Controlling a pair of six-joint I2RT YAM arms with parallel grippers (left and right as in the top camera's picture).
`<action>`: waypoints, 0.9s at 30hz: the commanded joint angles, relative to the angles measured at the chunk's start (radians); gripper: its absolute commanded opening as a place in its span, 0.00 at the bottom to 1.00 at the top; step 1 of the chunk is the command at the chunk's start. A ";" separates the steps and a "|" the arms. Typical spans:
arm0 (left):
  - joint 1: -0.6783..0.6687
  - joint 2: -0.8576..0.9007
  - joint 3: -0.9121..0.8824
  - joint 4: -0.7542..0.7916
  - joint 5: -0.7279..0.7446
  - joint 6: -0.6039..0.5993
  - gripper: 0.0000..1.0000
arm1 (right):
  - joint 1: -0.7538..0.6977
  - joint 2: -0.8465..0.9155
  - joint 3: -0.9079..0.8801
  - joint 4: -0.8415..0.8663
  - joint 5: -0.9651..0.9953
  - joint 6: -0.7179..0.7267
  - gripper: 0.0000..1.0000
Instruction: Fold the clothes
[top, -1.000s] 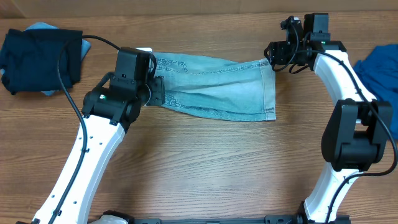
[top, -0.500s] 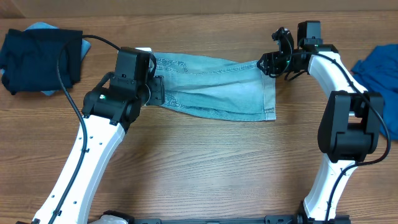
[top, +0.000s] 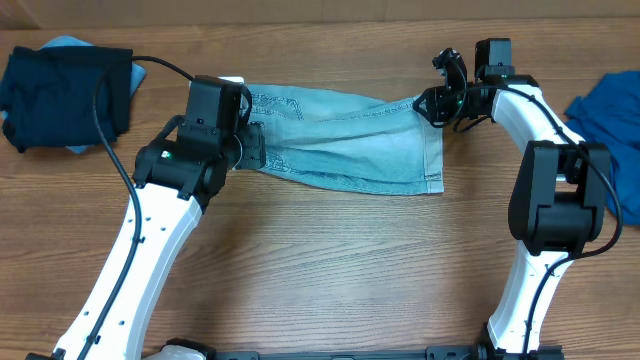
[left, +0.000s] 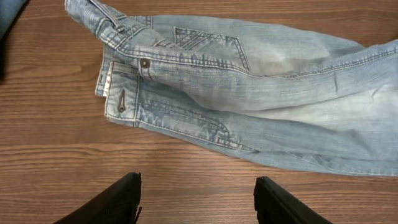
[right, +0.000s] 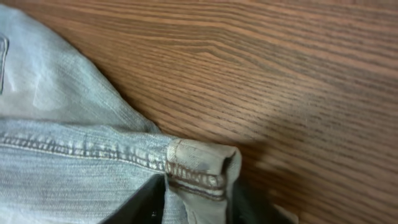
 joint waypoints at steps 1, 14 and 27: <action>-0.006 0.012 0.016 -0.006 -0.009 0.008 0.63 | 0.002 0.005 0.005 0.024 -0.003 0.050 0.27; -0.001 0.013 0.016 -0.013 -0.010 0.008 0.66 | -0.060 -0.006 0.037 -0.020 -0.013 0.415 0.04; -0.001 0.013 0.016 -0.014 -0.010 0.008 0.66 | -0.060 -0.006 0.037 0.067 0.143 0.426 0.07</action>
